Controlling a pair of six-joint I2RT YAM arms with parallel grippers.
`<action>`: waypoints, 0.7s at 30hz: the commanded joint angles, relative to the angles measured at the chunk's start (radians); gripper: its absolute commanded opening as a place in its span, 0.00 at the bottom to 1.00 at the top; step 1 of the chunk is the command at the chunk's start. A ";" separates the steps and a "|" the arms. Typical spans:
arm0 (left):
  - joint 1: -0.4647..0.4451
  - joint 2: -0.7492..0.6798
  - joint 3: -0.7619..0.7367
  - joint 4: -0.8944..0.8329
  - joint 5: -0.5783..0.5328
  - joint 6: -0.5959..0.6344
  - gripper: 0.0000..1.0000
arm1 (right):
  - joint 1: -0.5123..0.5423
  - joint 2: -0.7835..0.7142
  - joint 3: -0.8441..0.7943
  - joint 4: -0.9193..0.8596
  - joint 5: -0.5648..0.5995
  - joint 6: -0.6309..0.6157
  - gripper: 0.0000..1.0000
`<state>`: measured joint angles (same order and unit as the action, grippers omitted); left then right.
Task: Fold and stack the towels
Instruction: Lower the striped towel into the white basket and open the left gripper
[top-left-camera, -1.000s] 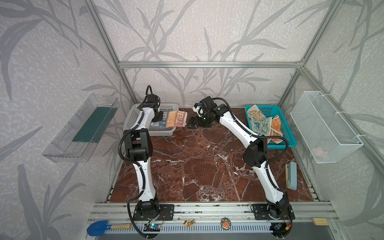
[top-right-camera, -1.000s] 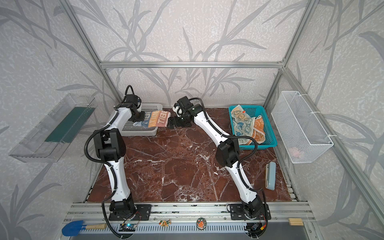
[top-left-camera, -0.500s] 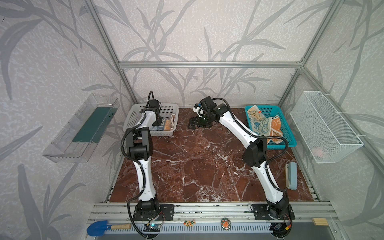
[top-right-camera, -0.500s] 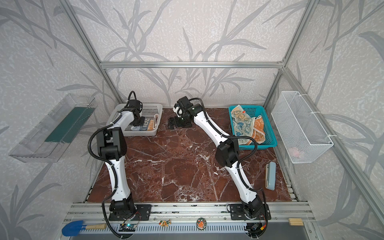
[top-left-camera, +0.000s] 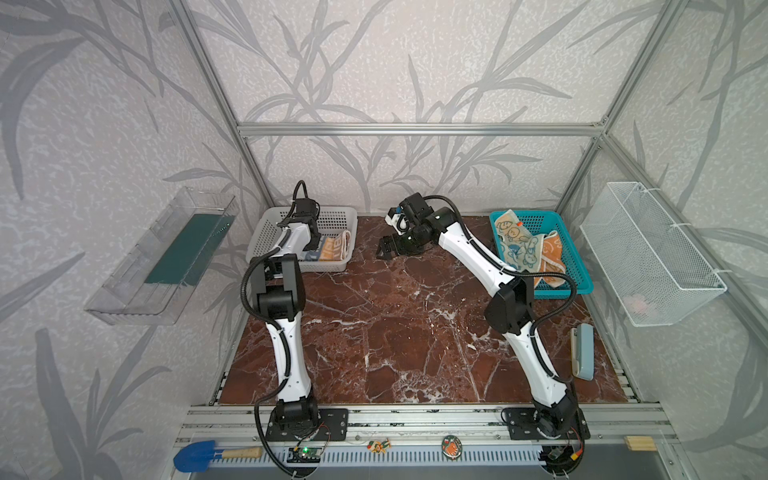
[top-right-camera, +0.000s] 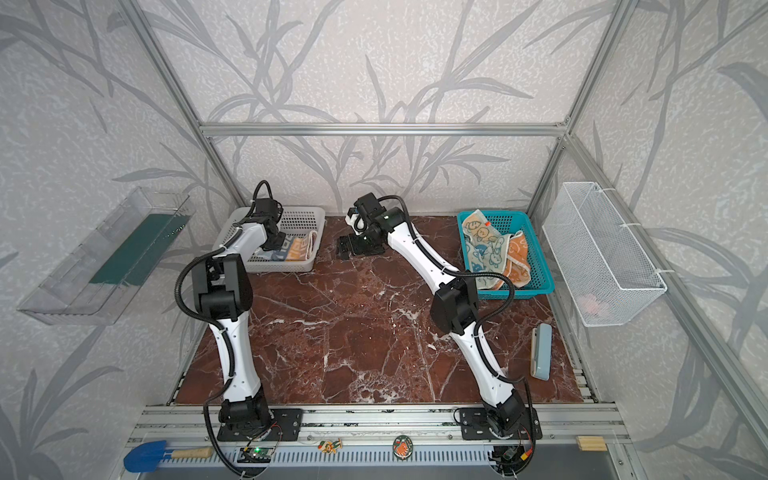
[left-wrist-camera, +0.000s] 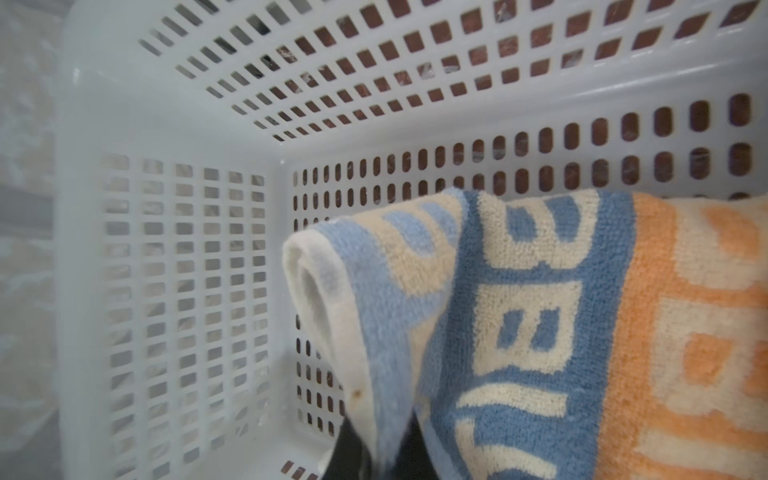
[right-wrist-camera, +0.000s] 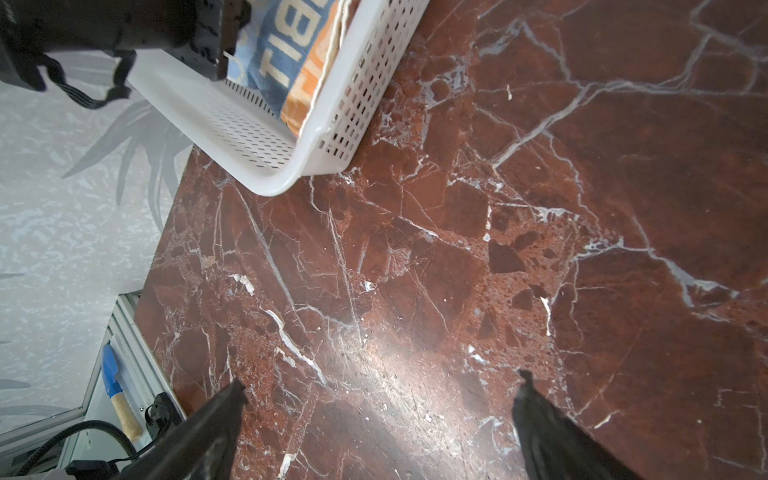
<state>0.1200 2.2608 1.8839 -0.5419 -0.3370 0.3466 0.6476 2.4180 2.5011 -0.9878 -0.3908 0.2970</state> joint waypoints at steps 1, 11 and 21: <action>0.020 0.007 0.035 0.027 -0.033 0.041 0.00 | -0.002 -0.055 -0.008 -0.017 0.008 -0.021 0.99; 0.045 0.024 0.015 0.049 -0.070 0.020 0.00 | -0.002 -0.063 0.002 -0.025 -0.010 -0.009 0.99; 0.045 0.034 0.018 0.056 -0.119 -0.020 0.58 | 0.000 -0.082 -0.012 -0.027 -0.005 -0.002 0.99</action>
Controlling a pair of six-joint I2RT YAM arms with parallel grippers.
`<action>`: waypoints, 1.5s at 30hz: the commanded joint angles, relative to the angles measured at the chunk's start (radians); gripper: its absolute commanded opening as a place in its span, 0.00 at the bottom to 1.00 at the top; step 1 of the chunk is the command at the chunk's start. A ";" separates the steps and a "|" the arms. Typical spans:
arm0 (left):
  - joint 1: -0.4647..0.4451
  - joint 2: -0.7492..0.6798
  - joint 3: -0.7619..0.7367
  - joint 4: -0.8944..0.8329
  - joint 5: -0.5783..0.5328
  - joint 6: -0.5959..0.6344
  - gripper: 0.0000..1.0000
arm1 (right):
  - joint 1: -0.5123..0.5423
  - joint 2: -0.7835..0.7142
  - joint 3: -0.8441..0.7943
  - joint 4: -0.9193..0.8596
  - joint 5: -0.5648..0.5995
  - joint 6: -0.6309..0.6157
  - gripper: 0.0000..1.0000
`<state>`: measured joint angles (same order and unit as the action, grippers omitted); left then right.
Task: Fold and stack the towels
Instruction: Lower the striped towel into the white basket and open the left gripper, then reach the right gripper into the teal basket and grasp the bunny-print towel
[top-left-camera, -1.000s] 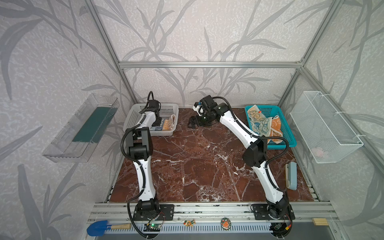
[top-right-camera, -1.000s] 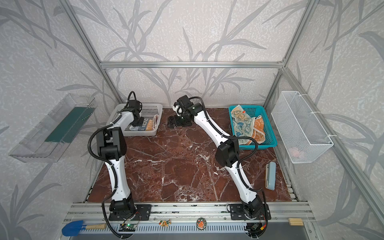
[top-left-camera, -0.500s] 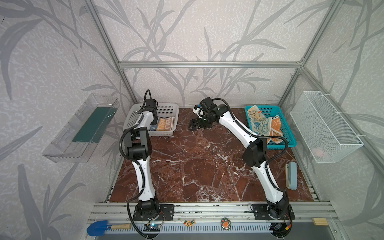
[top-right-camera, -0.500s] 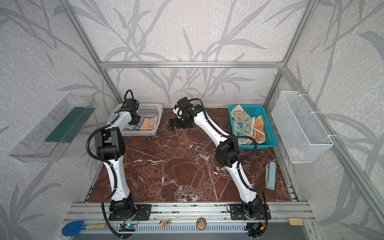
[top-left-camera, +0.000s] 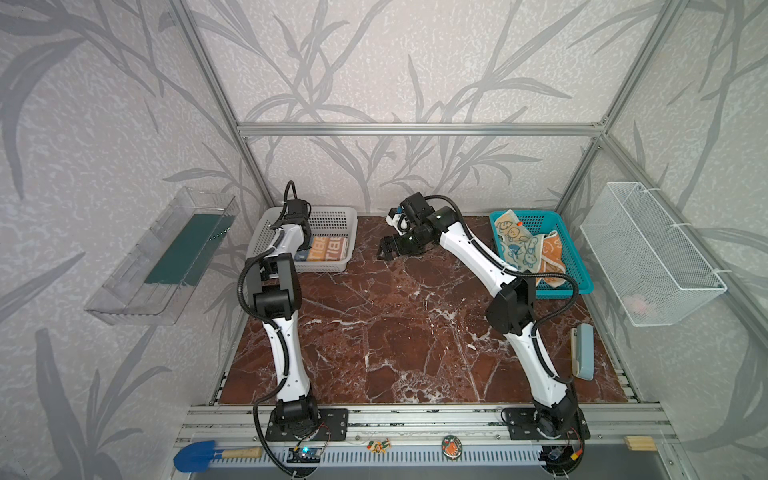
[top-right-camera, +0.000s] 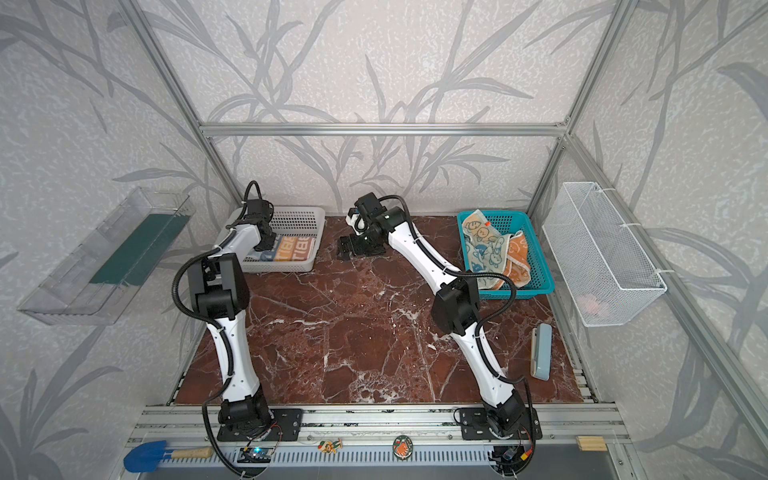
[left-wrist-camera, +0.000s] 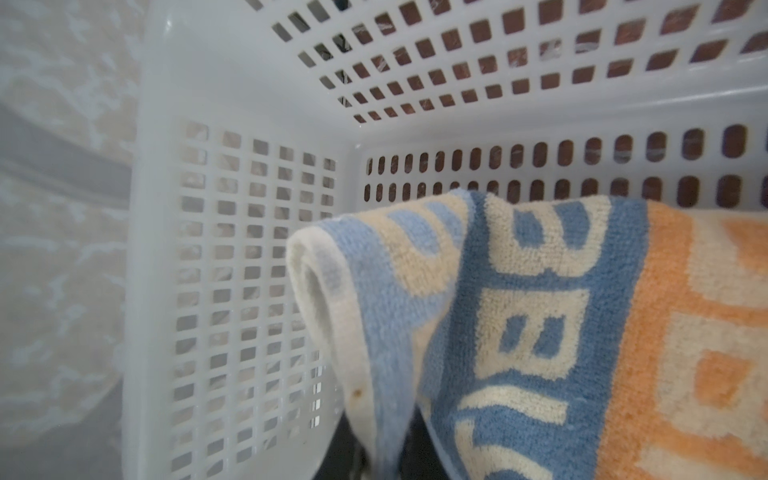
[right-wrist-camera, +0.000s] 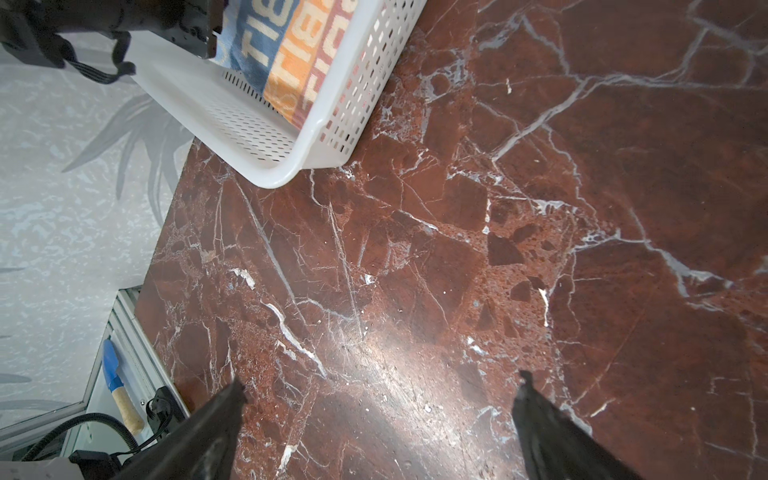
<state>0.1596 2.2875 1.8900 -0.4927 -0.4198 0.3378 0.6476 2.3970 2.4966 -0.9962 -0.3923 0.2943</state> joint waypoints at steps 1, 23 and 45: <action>0.006 0.006 0.012 0.008 -0.051 -0.021 0.98 | 0.000 -0.063 -0.007 -0.018 -0.003 0.002 0.99; -0.267 -0.413 -0.215 0.199 -0.086 -0.009 0.99 | -0.078 -0.349 -0.203 -0.191 0.445 -0.073 0.99; -1.015 -0.453 -0.289 0.511 -0.112 0.195 0.99 | -0.587 -0.704 -0.948 0.187 0.585 0.059 0.99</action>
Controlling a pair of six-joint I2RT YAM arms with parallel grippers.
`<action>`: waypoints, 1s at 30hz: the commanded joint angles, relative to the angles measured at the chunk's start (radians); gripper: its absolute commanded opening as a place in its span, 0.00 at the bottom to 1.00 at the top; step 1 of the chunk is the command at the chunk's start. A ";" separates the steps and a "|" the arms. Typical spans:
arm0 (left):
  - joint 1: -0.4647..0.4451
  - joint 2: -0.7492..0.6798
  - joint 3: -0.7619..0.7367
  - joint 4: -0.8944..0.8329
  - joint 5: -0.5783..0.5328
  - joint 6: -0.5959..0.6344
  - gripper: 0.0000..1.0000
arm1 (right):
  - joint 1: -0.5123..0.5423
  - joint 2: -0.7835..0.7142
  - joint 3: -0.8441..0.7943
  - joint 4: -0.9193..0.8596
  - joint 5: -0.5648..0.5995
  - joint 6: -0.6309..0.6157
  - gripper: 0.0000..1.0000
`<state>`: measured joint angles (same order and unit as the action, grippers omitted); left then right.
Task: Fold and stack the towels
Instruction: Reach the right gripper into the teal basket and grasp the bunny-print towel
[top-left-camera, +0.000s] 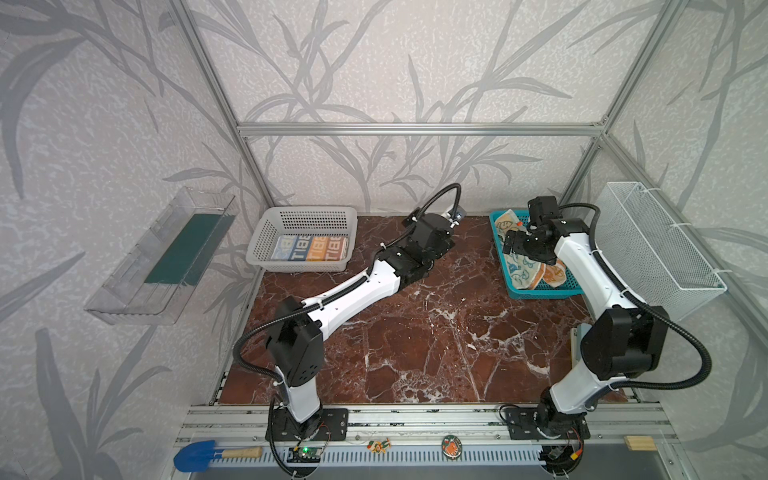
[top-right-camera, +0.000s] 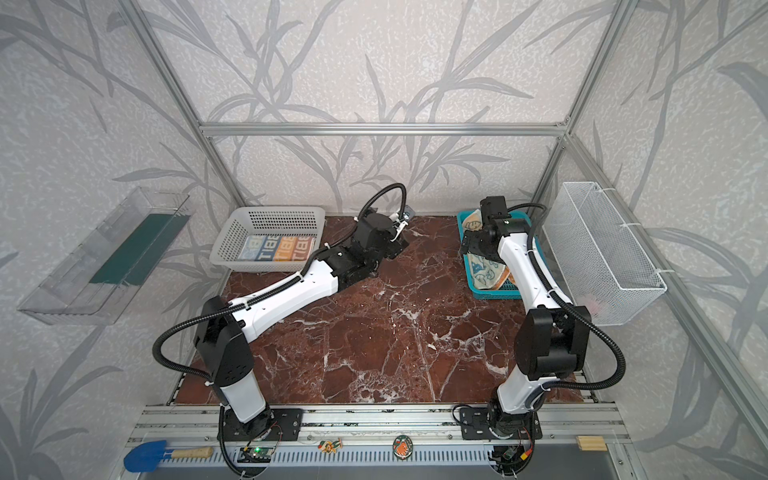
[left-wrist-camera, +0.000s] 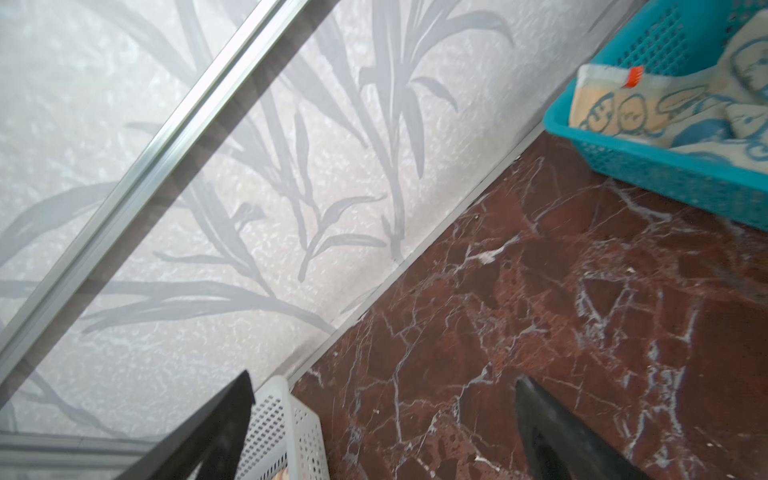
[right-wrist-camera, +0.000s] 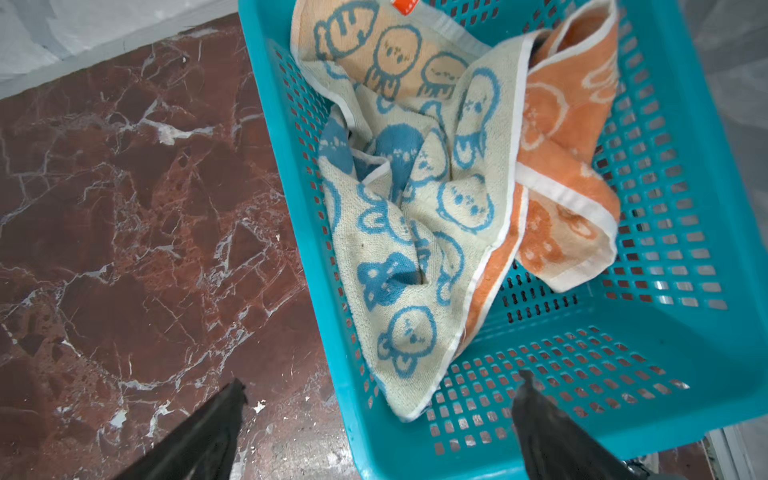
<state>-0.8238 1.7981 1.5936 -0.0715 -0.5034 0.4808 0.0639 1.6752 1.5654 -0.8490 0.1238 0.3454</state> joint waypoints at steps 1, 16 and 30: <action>-0.048 0.050 0.009 0.102 -0.036 0.055 0.99 | -0.007 0.021 -0.024 0.046 0.087 0.009 0.99; -0.135 0.090 0.005 0.110 0.034 -0.006 0.99 | -0.042 0.201 -0.030 0.027 0.134 0.042 0.99; -0.135 0.093 -0.067 0.139 0.019 0.015 0.99 | -0.086 0.346 -0.028 0.087 0.007 0.066 0.58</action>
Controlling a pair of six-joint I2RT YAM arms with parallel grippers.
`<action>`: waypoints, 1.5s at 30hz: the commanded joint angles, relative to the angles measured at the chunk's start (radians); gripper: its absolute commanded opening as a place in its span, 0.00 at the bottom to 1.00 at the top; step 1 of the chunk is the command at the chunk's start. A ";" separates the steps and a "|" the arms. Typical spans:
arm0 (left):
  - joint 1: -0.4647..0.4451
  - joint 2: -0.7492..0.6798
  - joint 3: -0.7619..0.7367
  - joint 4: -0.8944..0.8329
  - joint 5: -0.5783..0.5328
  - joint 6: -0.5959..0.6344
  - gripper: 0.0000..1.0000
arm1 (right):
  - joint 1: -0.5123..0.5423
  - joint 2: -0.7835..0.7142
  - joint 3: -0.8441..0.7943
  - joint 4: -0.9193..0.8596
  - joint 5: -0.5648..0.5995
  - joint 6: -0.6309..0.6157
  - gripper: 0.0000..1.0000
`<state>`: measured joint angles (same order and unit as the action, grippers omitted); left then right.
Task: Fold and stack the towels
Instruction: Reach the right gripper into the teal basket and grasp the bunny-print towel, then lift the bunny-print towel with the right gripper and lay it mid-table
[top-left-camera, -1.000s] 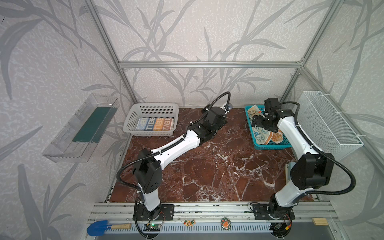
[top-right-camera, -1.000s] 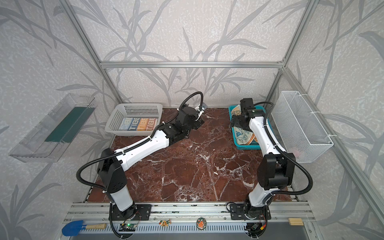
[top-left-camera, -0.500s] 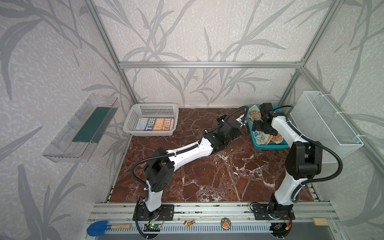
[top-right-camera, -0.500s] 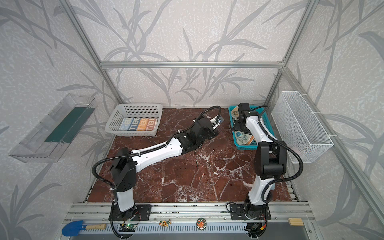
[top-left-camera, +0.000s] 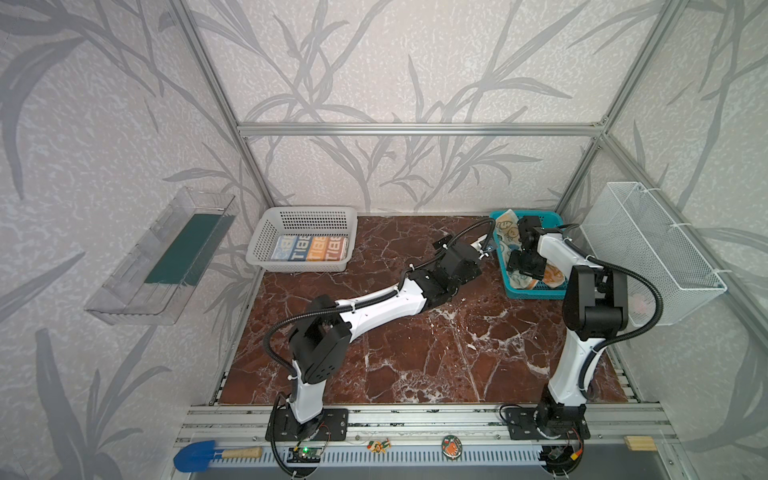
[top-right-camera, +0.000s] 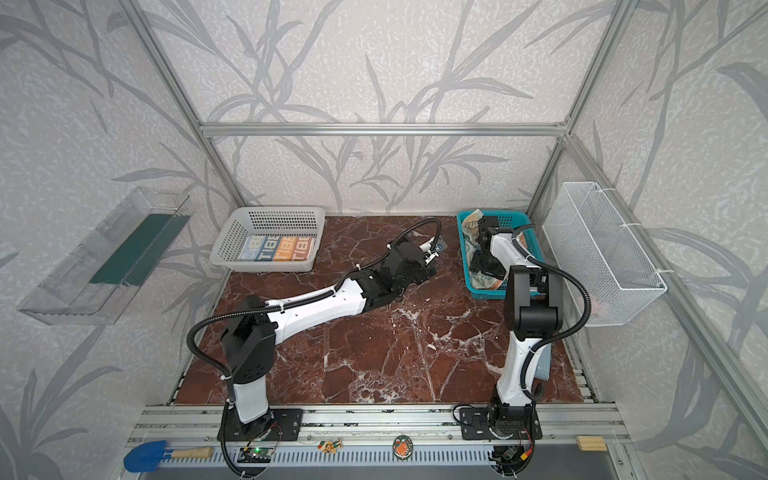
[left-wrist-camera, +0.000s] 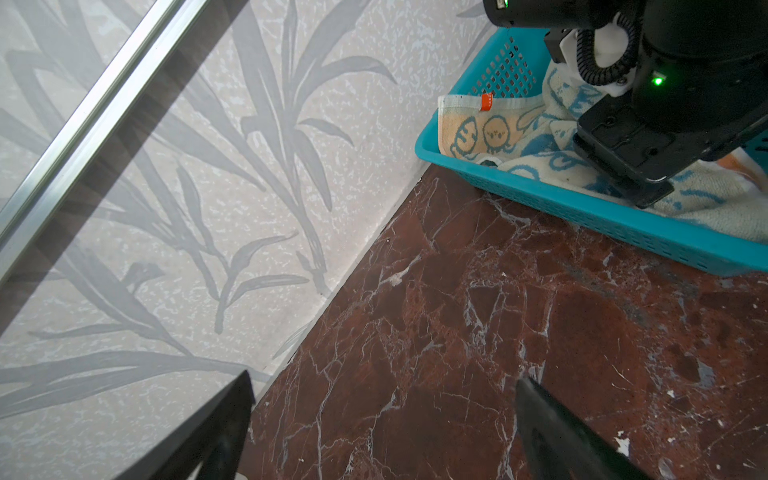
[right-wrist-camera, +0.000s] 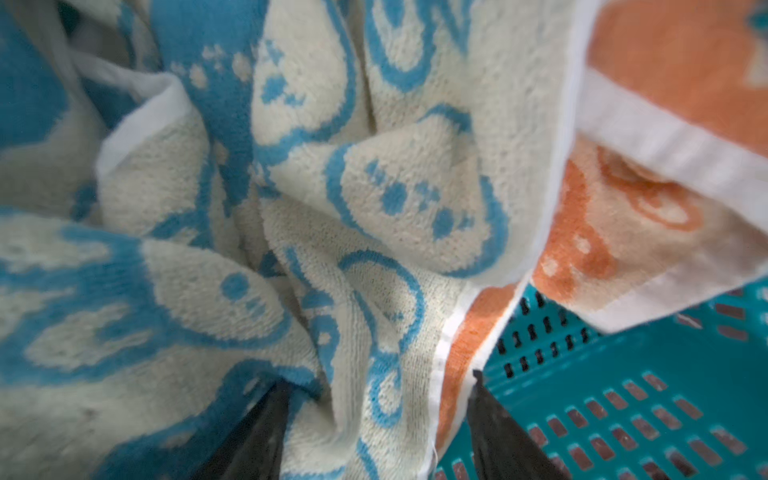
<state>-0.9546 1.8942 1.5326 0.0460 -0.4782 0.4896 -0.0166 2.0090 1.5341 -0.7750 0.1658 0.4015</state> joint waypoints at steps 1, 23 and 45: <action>-0.004 -0.003 -0.006 0.018 -0.007 0.003 0.99 | -0.006 0.014 0.005 0.013 -0.038 0.009 0.52; 0.002 -0.119 -0.005 -0.031 -0.146 -0.159 0.99 | 0.040 -0.333 0.148 -0.117 -0.122 -0.049 0.00; 0.195 -0.766 -0.401 -0.406 -0.150 -0.786 0.99 | 0.740 -0.021 1.282 -0.538 -0.103 -0.133 0.00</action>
<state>-0.7677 1.1934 1.1824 -0.3359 -0.6353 -0.2005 0.7219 1.9476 2.7556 -1.1957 0.0895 0.2779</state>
